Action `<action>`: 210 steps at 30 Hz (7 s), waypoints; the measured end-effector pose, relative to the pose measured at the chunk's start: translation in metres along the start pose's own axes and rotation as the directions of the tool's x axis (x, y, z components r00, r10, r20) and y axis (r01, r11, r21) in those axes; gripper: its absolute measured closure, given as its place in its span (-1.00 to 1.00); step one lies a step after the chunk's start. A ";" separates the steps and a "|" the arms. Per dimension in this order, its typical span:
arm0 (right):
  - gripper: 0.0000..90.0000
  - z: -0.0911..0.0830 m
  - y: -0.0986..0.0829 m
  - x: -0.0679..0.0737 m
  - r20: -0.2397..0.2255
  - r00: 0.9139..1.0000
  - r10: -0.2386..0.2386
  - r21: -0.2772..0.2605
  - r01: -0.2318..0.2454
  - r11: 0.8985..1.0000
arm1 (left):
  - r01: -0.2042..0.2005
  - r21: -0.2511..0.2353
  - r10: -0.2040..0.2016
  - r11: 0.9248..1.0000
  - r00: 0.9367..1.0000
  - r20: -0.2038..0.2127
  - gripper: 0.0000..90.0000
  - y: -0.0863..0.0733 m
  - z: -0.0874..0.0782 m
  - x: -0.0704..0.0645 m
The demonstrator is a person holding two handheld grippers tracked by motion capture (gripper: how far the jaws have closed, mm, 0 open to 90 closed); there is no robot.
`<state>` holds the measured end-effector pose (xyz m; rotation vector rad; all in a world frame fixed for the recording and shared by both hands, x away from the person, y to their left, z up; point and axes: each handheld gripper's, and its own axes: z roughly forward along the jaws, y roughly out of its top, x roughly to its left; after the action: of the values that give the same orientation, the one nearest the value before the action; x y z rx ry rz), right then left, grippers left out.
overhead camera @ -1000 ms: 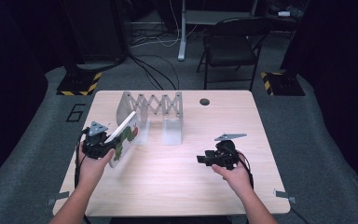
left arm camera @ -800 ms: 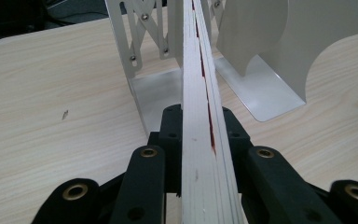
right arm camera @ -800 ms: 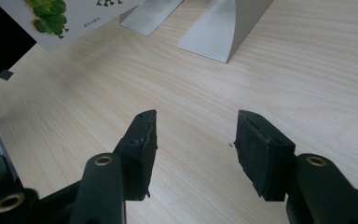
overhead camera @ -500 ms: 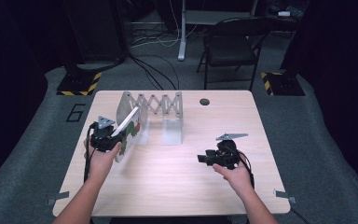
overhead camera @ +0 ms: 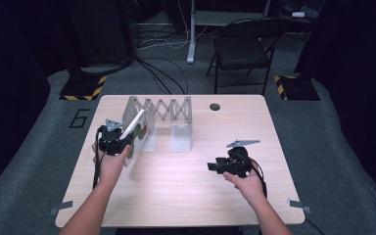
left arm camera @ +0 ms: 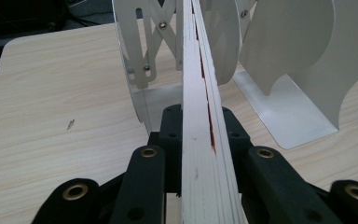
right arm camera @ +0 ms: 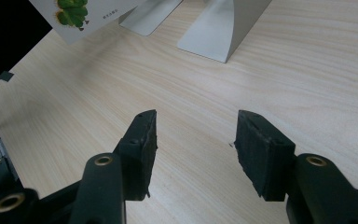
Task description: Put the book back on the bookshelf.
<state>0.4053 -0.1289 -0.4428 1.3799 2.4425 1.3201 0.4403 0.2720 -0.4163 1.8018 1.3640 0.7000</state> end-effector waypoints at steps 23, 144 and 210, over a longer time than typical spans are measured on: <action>0.07 0.001 -0.001 -0.001 0.002 1.000 0.005 0.002 -0.005 1.000 | 0.022 -0.017 -0.023 1.000 0.998 -0.058 0.68 0.002 0.022 -0.006; 0.07 0.002 -0.001 -0.002 0.002 1.000 0.015 0.005 -0.015 1.000 | -0.123 0.017 0.121 0.992 0.989 0.089 0.09 0.006 -0.048 -0.027; 0.06 0.006 -0.006 -0.005 0.046 0.999 -0.014 0.017 0.013 1.000 | -0.297 0.103 0.241 0.949 0.898 0.368 0.03 -0.105 -0.025 -0.054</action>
<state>0.4072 -0.1299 -0.4524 1.3790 2.4346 1.2538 0.3479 0.2416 -0.4882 2.1487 0.9612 0.3872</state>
